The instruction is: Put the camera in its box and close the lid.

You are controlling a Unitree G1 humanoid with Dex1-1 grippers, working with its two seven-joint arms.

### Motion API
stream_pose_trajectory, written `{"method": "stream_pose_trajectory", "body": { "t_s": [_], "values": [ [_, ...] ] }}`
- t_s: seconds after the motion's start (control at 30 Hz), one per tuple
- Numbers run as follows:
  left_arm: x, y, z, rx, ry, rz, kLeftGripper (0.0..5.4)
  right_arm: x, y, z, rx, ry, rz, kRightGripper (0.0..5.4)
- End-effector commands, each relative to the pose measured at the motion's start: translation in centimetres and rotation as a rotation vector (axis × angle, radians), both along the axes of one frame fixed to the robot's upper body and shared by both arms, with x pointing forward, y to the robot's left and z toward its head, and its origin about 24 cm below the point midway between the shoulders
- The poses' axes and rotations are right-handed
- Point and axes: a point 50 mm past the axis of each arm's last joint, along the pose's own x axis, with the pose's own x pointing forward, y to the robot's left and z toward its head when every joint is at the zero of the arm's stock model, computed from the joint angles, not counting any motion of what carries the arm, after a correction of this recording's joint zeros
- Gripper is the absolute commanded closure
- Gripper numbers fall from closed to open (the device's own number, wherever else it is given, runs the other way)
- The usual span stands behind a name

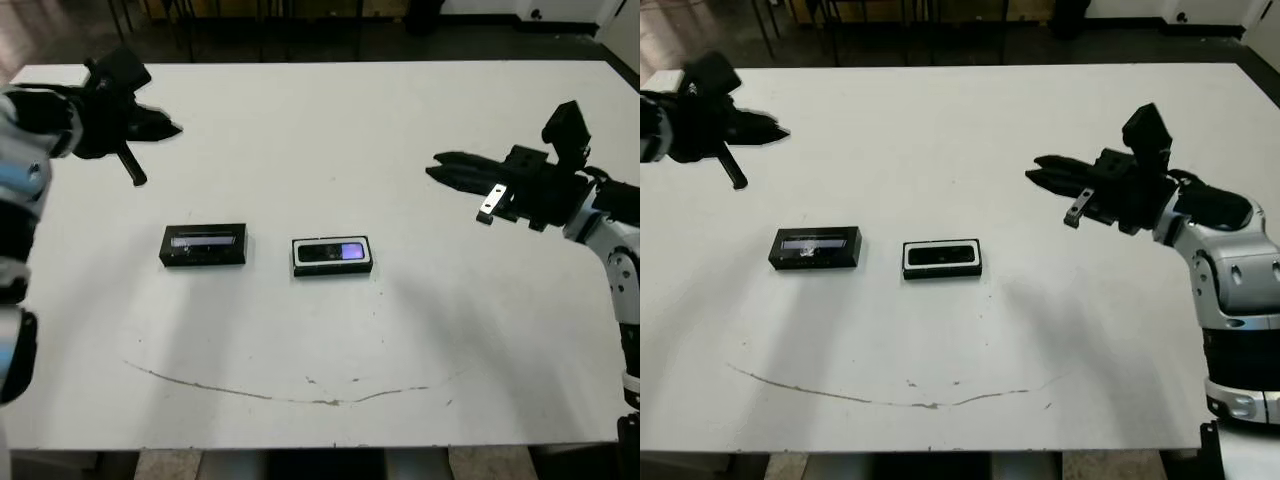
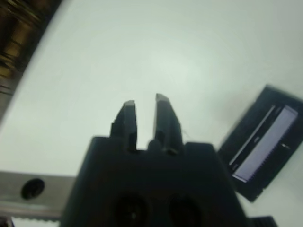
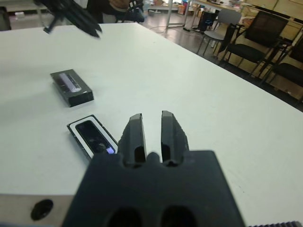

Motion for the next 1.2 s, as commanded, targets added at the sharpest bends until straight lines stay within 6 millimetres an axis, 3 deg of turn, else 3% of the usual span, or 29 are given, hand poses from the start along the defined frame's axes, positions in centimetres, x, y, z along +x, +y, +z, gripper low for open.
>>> {"method": "stream_pose_trajectory", "body": {
  "t_s": [0.03, 0.27, 0.43, 0.6, 0.77, 1.2],
  "values": [
    [0.5, -1.0, -1.8, 0.119, 0.104, 0.014, 5.4, -0.2, -0.3, -0.5, -0.025, 0.03, 0.005, 5.39],
    [0.6, -2.2, -4.8, 0.211, 0.206, 0.029, 5.4, -0.3, -0.5, -0.7, -0.027, 0.062, 0.003, 5.39],
    [0.3, -2.3, -6.9, 0.359, 0.138, -0.028, 5.4, -0.2, -0.6, -1.2, -0.048, 0.075, 0.013, 5.39],
    [-0.4, -1.9, -8.1, 0.455, 0.2, -0.102, 5.4, -0.3, -0.5, -1.5, -0.06, 0.084, 0.024, 5.39],
    [-0.8, -0.9, -8.1, 0.489, 0.303, -0.064, 5.4, -0.4, -0.5, -1.6, -0.072, 0.077, 0.025, 5.39],
    [-3.4, -0.1, -5.8, 0.41, 0.474, -0.309, 5.4, -0.4, -0.7, -1.8, -0.069, 0.096, 0.024, 5.39]
  ]
}}
